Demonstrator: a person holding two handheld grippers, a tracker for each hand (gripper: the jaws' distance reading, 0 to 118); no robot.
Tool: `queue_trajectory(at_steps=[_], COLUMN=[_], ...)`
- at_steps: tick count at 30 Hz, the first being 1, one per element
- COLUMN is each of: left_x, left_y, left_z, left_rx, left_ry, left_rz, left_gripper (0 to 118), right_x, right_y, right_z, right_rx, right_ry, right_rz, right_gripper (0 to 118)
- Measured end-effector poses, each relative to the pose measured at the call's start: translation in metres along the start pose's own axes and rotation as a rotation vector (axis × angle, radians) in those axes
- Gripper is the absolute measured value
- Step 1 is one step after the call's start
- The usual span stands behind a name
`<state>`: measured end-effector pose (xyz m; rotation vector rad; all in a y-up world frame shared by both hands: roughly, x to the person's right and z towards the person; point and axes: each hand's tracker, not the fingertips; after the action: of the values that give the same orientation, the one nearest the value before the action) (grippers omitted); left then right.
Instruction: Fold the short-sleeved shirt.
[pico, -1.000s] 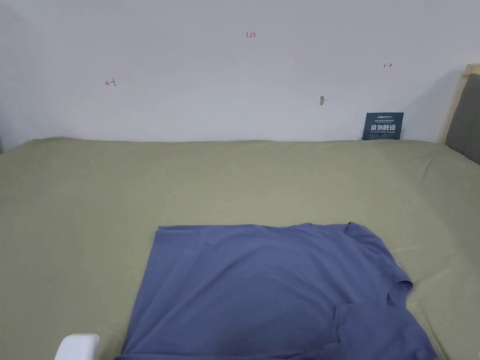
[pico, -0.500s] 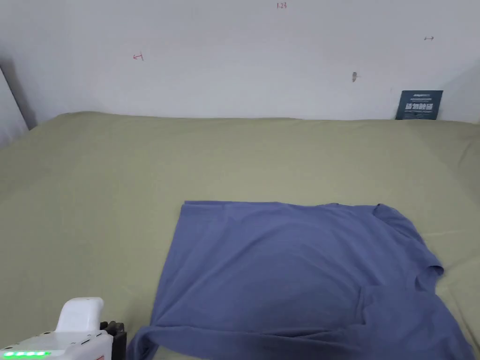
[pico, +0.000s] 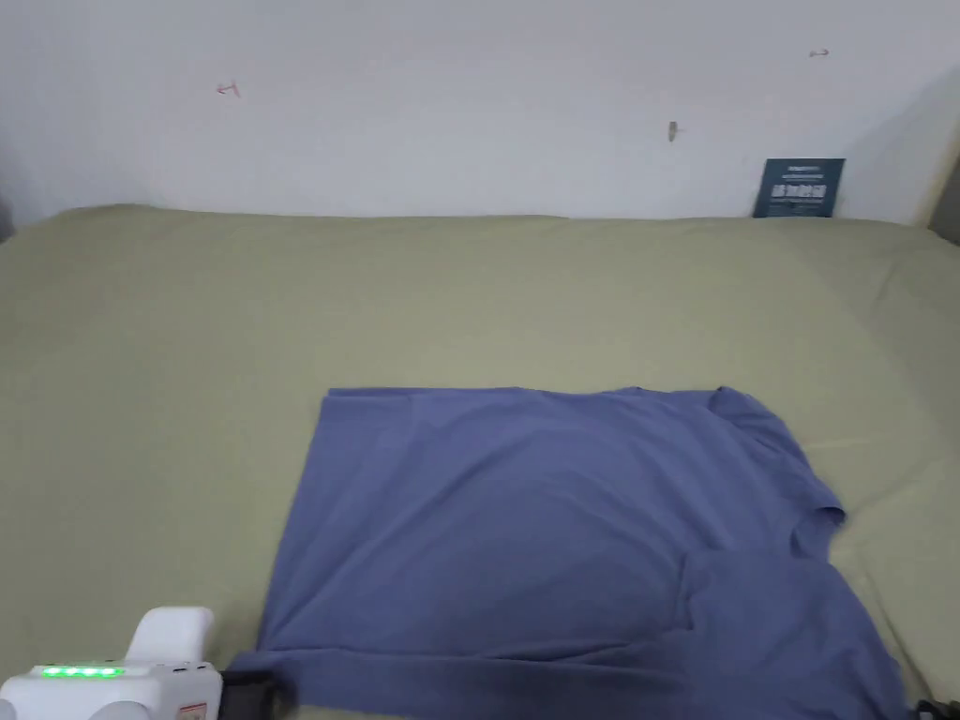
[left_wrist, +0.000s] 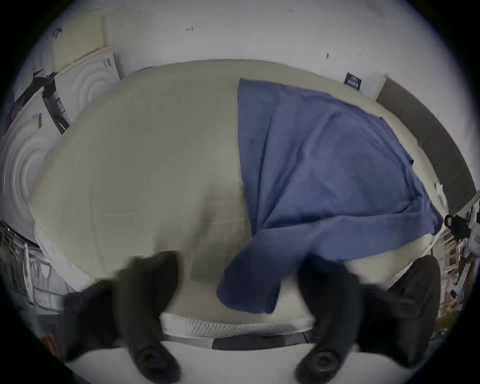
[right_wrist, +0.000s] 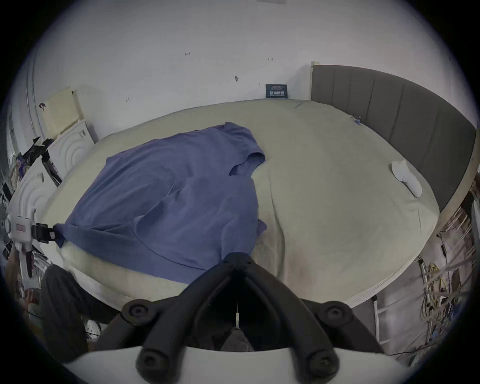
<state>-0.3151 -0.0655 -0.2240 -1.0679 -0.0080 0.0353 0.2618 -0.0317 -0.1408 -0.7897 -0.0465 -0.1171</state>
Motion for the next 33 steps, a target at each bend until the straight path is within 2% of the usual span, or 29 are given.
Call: queue_trajectory(at_steps=[1,2,3,4,5,6,10,11,14,15,16,17,18,20,23,26,29,33], left_x=[0.0,0.001,0.002,0.002,0.003,0.003,0.002,0.004,0.002,0.002,0.001,0.001,-0.001,-0.005,-0.011,-0.013,-0.011,-0.012], left_y=[0.0,-0.001,0.0,0.001,0.0,0.0,0.0,-0.003,-0.003,-0.002,-0.003,-0.002,-0.002,0.0,0.005,0.017,0.039,0.083], left_z=[0.0,0.003,0.008,0.007,0.01,0.011,0.011,0.01,0.008,0.009,0.009,0.009,0.011,0.015,0.024,0.034,0.04,0.033], left_rx=[-0.005,-0.002,0.006,-0.002,0.008,0.008,0.025,-0.015,-0.008,-0.001,-0.001,-0.001,0.001,0.011,0.029,0.044,0.063,0.073], left_ry=[-0.011,-0.015,-0.019,-0.055,-0.042,-0.041,-0.021,-0.079,-0.077,-0.066,-0.068,-0.069,-0.069,-0.062,-0.075,-0.089,-0.089,-0.092], left_rz=[-0.002,0.002,-0.002,-0.006,0.0,-0.003,0.002,0.041,0.048,0.044,0.044,0.042,0.041,0.038,0.037,0.039,0.002,-0.022], left_gripper=[26,11,6,6,6,6,6,6,6,6,6,6,6,6,6,6,6,6], right_x=[0.006,0.008,0.01,0.012,0.013,0.014,0.006,0.004,0.005,0.008,0.011,0.013,0.015,0.022,0.021,0.018,0.016,0.007], right_y=[-0.001,-0.002,-0.001,-0.001,-0.002,-0.001,-0.004,-0.004,-0.005,-0.005,-0.004,-0.005,-0.006,-0.001,0.008,0.027,0.056,0.099], right_z=[-0.006,-0.008,-0.008,-0.008,-0.009,-0.01,-0.018,-0.022,-0.034,-0.039,-0.043,-0.041,-0.039,-0.029,-0.012,-0.009,-0.018,-0.039], right_rx=[-0.006,-0.008,-0.015,-0.017,-0.017,-0.023,-0.053,-0.06,-0.088,-0.114,-0.116,-0.106,-0.094,-0.098,-0.048,-0.017,-0.001,0.018], right_ry=[0.001,0.002,0.002,0.019,0.056,0.074,0.098,0.085,0.082,0.08,0.075,0.056,0.038,0.094,0.07,0.08,0.091,0.078], right_rz=[-0.004,-0.007,-0.012,-0.027,-0.038,-0.033,0.006,0.017,0.03,0.027,0.02,0.011,0.002,-0.072,-0.022,-0.016,-0.016,0.04], right_gripper=[2,3,9,43,83,97,97,97,95,90,56,9,5,5,5,5,5,5])
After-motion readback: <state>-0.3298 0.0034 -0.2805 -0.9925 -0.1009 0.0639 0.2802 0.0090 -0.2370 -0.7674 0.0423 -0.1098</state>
